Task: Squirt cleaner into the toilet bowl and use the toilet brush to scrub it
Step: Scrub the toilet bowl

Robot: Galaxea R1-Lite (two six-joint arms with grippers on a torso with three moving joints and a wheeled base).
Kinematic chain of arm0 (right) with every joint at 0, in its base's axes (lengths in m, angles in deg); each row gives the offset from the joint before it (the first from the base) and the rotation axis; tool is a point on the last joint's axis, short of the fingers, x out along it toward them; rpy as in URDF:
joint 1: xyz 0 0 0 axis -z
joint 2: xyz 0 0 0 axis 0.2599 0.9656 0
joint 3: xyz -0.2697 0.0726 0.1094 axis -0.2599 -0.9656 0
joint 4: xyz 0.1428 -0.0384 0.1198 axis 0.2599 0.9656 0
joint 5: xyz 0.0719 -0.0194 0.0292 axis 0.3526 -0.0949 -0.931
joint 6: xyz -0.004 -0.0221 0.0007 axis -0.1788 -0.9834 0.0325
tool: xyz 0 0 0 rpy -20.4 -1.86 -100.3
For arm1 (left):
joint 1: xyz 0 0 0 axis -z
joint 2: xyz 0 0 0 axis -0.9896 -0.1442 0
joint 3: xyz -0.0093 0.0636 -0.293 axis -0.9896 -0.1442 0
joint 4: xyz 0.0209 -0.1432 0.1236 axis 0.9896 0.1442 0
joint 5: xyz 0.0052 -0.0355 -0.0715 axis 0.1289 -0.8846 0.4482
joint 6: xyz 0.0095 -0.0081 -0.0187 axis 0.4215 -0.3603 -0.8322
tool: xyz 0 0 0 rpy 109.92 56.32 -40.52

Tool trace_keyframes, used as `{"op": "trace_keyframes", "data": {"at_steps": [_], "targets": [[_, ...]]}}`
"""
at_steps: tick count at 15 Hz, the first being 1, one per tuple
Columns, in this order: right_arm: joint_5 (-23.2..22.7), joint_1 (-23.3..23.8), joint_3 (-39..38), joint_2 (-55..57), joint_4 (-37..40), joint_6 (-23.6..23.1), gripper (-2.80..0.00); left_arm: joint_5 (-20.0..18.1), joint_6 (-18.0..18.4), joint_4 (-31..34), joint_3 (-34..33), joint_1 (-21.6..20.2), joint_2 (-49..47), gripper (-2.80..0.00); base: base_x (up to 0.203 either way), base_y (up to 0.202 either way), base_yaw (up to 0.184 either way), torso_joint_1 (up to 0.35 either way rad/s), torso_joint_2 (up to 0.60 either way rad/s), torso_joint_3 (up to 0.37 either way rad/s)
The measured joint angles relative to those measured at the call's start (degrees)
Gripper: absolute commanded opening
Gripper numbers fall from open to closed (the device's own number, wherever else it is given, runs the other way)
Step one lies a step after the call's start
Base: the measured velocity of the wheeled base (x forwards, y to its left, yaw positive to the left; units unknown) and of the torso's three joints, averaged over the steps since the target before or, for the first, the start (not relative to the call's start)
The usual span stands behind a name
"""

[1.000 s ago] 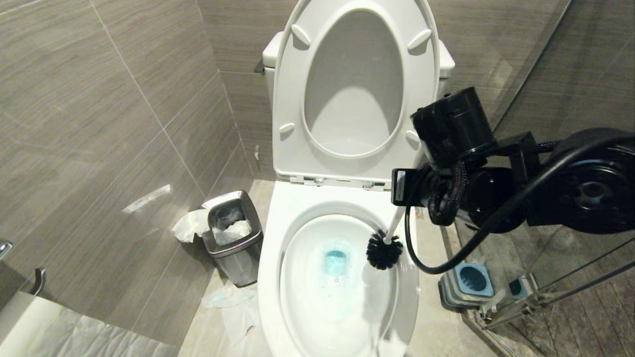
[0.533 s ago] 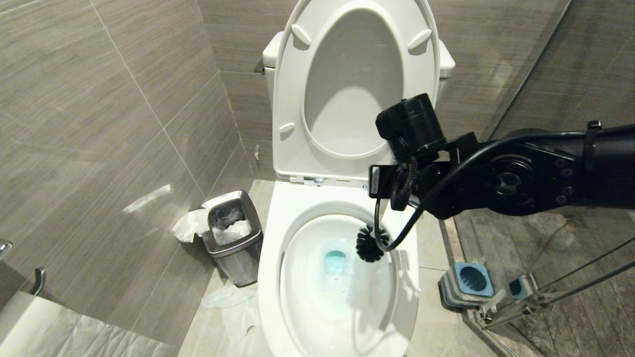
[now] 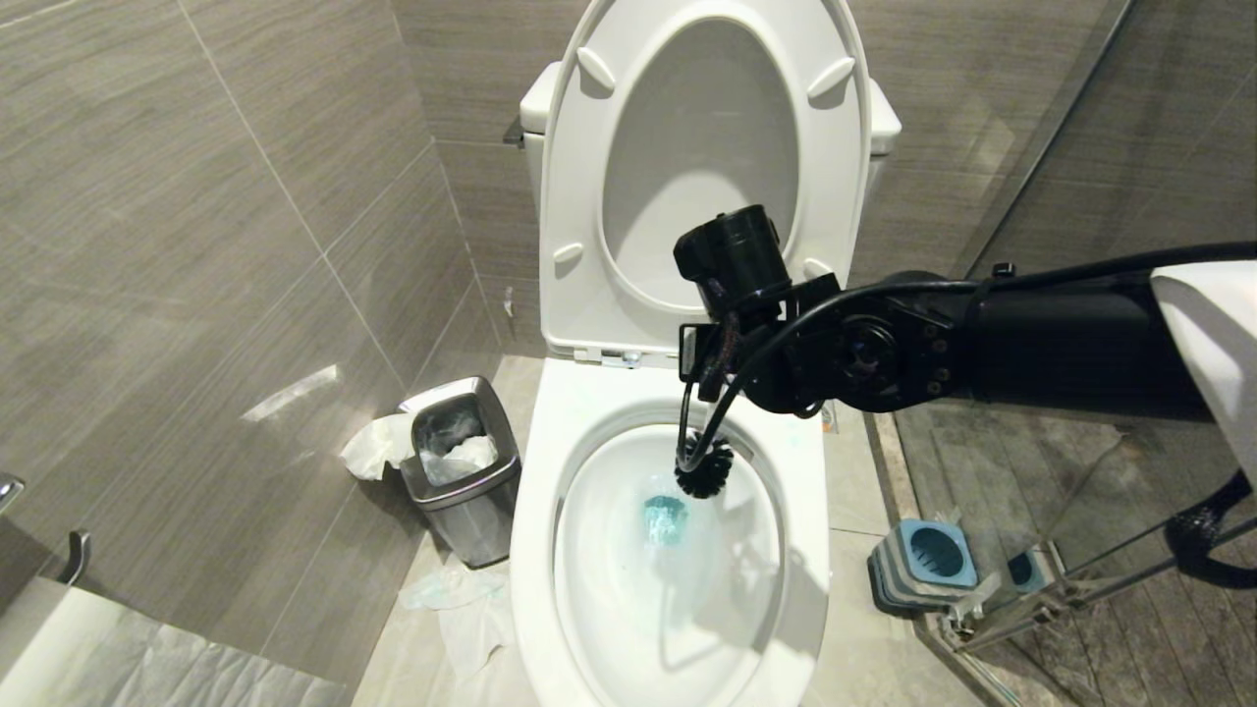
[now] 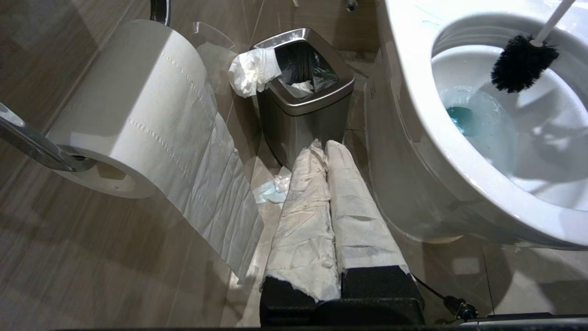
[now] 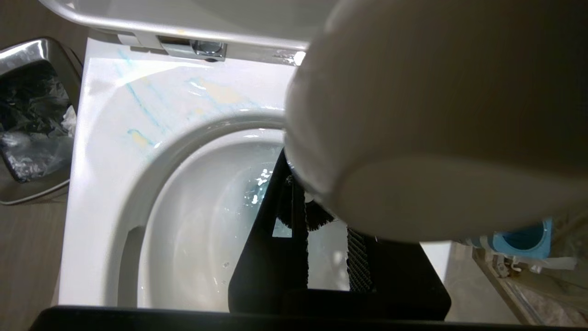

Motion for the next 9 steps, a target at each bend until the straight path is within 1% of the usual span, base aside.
{"op": "trace_keyframes", "data": {"at_steps": [4,6,9], "targets": [[0.3,-0.3,6.4,4.9,-0.3,-2.1,-2.8,0.0,0.0,0.0,0.0,0.0,0.0,-2.8,0.0,0.0,0.0,0.0,0.0,0.0],[0.1,-1.1,7.2,6.6,-0.7,-2.4,-2.8,0.0,0.0,0.0,0.0,0.0,0.0,-2.8,0.0,0.0,0.0,0.0,0.0,0.0],[0.0,-3.4,7.5,8.1,-3.6,-2.7,-2.8,0.0,0.0,0.0,0.0,0.0,0.0,-2.8,0.0,0.0,0.0,0.0,0.0,0.0]]}}
